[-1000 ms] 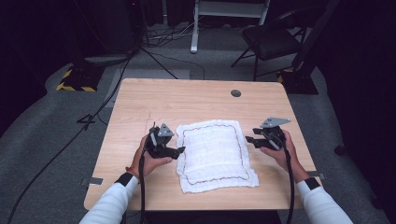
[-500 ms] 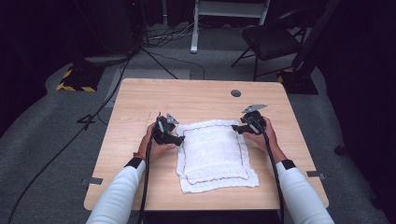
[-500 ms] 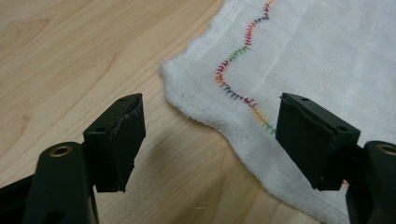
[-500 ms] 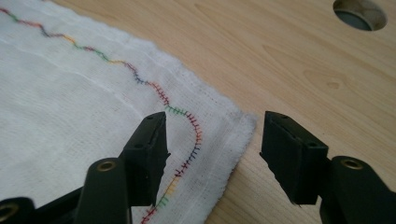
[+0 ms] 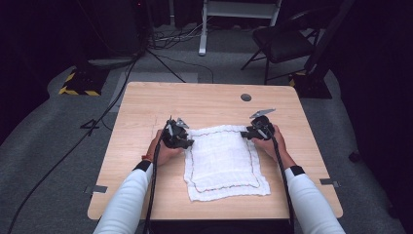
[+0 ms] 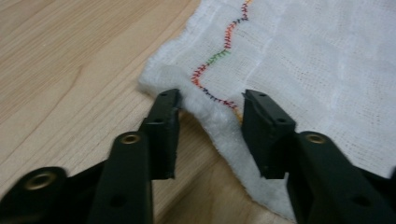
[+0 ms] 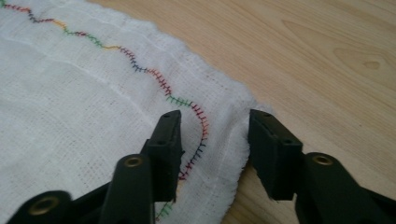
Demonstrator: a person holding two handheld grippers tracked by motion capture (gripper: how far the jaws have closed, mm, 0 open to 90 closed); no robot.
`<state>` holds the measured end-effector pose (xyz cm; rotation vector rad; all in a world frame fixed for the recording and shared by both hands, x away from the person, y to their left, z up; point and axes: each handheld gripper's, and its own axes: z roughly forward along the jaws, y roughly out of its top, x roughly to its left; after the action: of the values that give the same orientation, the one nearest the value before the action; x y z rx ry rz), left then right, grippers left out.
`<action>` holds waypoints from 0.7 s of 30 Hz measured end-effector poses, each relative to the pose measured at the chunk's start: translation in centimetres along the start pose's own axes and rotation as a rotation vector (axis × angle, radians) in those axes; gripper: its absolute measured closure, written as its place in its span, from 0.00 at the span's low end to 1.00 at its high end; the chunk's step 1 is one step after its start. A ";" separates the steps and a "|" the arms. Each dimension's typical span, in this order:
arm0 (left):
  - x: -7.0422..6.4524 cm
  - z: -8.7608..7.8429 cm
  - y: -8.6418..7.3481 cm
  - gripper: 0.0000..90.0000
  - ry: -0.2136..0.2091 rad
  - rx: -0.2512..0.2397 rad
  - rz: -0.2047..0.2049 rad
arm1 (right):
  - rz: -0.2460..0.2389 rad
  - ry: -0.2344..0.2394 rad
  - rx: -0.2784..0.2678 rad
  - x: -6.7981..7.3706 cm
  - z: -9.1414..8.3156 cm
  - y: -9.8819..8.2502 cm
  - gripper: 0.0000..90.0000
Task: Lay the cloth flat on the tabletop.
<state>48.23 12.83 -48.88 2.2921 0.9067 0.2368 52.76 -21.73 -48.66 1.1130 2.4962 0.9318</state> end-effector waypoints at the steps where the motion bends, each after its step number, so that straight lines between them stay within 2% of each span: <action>1: 0.0 0.0 0.1 0.76 -0.005 0.003 0.004 | -0.006 0.007 0.005 0.1 0.0 0.0 0.72; 4: 0.2 0.2 0.4 0.89 -0.014 -0.002 0.020 | -0.027 0.014 0.013 0.5 -0.1 0.2 0.84; 7: 0.3 0.2 0.7 0.93 0.009 -0.002 0.034 | -0.068 -0.033 0.013 0.9 -0.3 0.3 0.90; 11: 1.1 -0.7 1.4 0.95 0.017 -0.043 0.029 | -0.074 -0.070 -0.051 0.7 -1.6 0.6 0.92; 13: 1.5 -1.3 2.1 0.95 0.009 -0.074 0.025 | -0.073 -0.090 -0.085 0.5 -2.3 0.8 0.92; 15: 1.8 -1.6 2.8 0.95 0.019 -0.104 0.017 | -0.069 -0.120 -0.112 0.5 -2.9 1.0 0.93; 18: 2.3 -1.5 3.8 0.94 0.033 -0.132 0.006 | -0.070 -0.146 -0.137 0.4 -3.5 1.4 0.93; 21: 2.6 -0.9 4.6 0.93 0.067 -0.141 -0.006 | -0.060 -0.173 -0.152 0.0 -3.9 2.0 0.93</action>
<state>52.32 12.54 -45.43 2.1620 0.9009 0.3655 52.13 -22.48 -44.41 1.0191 2.2672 0.9487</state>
